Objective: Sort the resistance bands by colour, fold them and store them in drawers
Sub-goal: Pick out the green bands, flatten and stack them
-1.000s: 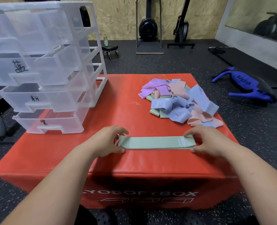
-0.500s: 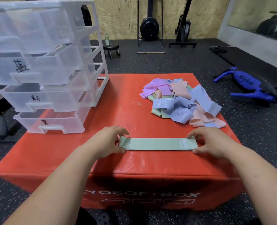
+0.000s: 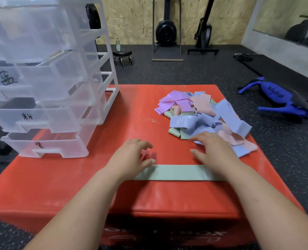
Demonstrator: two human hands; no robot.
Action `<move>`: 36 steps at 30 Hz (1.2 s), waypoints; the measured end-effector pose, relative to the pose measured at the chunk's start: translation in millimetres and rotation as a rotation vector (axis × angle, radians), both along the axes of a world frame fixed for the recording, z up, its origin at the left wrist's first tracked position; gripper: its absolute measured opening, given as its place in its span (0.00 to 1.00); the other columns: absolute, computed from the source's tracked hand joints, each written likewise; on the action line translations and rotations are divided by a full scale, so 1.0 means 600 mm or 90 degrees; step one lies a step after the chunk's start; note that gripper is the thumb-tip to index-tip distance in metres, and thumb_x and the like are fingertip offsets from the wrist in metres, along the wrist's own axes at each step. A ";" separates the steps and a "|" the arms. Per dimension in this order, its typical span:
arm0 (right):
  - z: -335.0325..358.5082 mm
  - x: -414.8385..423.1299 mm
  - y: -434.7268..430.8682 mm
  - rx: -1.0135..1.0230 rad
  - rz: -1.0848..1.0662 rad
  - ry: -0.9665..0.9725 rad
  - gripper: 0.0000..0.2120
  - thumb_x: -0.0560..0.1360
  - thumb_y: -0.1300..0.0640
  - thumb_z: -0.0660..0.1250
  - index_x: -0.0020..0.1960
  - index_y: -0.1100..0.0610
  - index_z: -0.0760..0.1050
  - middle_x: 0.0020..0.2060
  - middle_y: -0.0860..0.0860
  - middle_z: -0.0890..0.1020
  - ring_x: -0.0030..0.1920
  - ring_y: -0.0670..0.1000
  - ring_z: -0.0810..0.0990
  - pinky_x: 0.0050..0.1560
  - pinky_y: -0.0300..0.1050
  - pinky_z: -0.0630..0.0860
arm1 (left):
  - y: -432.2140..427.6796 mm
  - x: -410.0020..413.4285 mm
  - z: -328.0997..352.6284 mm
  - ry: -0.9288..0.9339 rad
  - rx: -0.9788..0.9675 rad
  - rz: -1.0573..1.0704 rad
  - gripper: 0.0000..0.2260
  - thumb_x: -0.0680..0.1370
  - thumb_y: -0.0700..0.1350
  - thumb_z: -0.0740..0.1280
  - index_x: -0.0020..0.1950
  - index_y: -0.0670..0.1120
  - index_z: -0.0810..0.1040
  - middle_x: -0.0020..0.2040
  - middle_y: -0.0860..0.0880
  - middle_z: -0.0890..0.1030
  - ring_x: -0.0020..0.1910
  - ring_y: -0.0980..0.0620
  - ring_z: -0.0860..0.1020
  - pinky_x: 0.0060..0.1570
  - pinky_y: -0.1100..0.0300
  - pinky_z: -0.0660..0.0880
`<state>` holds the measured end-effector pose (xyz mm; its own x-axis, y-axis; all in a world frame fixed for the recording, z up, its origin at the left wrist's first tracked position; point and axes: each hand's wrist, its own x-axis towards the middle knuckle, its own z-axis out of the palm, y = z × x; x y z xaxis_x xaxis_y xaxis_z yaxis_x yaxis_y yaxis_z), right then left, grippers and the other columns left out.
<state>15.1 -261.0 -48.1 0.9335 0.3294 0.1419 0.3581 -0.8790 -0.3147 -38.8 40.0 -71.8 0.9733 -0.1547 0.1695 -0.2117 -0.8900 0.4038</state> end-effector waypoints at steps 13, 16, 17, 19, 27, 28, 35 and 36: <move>-0.049 0.108 0.070 -0.193 -0.107 -0.116 0.10 0.77 0.40 0.71 0.54 0.43 0.84 0.51 0.43 0.83 0.56 0.54 0.76 0.54 0.52 0.73 | -0.024 0.065 -0.023 0.002 -0.003 0.022 0.19 0.80 0.61 0.69 0.69 0.58 0.77 0.61 0.55 0.78 0.62 0.50 0.74 0.62 0.50 0.74; -0.055 0.121 0.068 -0.192 -0.111 -0.140 0.10 0.78 0.41 0.70 0.50 0.44 0.86 0.46 0.44 0.84 0.52 0.55 0.77 0.47 0.51 0.70 | -0.027 0.071 -0.021 0.010 0.003 0.014 0.18 0.80 0.61 0.69 0.68 0.58 0.77 0.61 0.55 0.78 0.62 0.49 0.74 0.63 0.50 0.74; -0.055 0.123 0.066 -0.179 -0.113 -0.145 0.10 0.79 0.41 0.68 0.50 0.45 0.86 0.45 0.45 0.84 0.51 0.56 0.77 0.46 0.51 0.70 | -0.027 0.073 -0.020 0.010 0.001 0.015 0.18 0.80 0.60 0.69 0.68 0.58 0.78 0.61 0.55 0.78 0.62 0.49 0.74 0.62 0.49 0.75; -0.043 0.124 0.061 -0.074 -0.124 -0.139 0.11 0.81 0.43 0.66 0.50 0.46 0.84 0.44 0.47 0.83 0.52 0.56 0.76 0.47 0.52 0.72 | -0.028 0.074 -0.015 0.013 -0.016 0.022 0.17 0.80 0.59 0.69 0.68 0.57 0.78 0.60 0.55 0.79 0.61 0.50 0.75 0.62 0.50 0.75; 0.054 0.075 0.027 0.391 -0.073 -0.187 0.05 0.82 0.50 0.68 0.54 0.47 0.82 0.46 0.43 0.85 0.50 0.48 0.79 0.51 0.48 0.74 | -0.051 0.063 0.020 -0.065 -0.205 0.043 0.10 0.80 0.51 0.72 0.62 0.54 0.82 0.55 0.58 0.83 0.51 0.60 0.79 0.53 0.61 0.75; 0.047 0.069 0.023 0.379 -0.083 -0.160 0.04 0.81 0.50 0.69 0.53 0.47 0.83 0.45 0.42 0.85 0.48 0.48 0.80 0.51 0.49 0.76 | -0.057 0.060 0.025 -0.064 -0.244 0.042 0.10 0.80 0.50 0.73 0.61 0.54 0.83 0.54 0.58 0.83 0.51 0.60 0.80 0.52 0.63 0.75; 0.033 0.019 0.043 0.371 -0.014 -0.057 0.03 0.79 0.51 0.72 0.50 0.45 0.85 0.45 0.37 0.86 0.46 0.41 0.82 0.46 0.38 0.74 | -0.100 0.042 0.043 0.093 -0.454 -0.014 0.08 0.84 0.51 0.69 0.61 0.53 0.86 0.50 0.57 0.87 0.51 0.58 0.84 0.52 0.62 0.78; 0.033 0.012 0.052 0.379 0.015 -0.029 0.04 0.80 0.51 0.72 0.51 0.45 0.85 0.45 0.37 0.86 0.47 0.42 0.82 0.47 0.37 0.73 | -0.104 0.040 0.045 0.122 -0.505 -0.019 0.09 0.85 0.53 0.67 0.60 0.53 0.86 0.52 0.54 0.88 0.52 0.56 0.84 0.53 0.59 0.79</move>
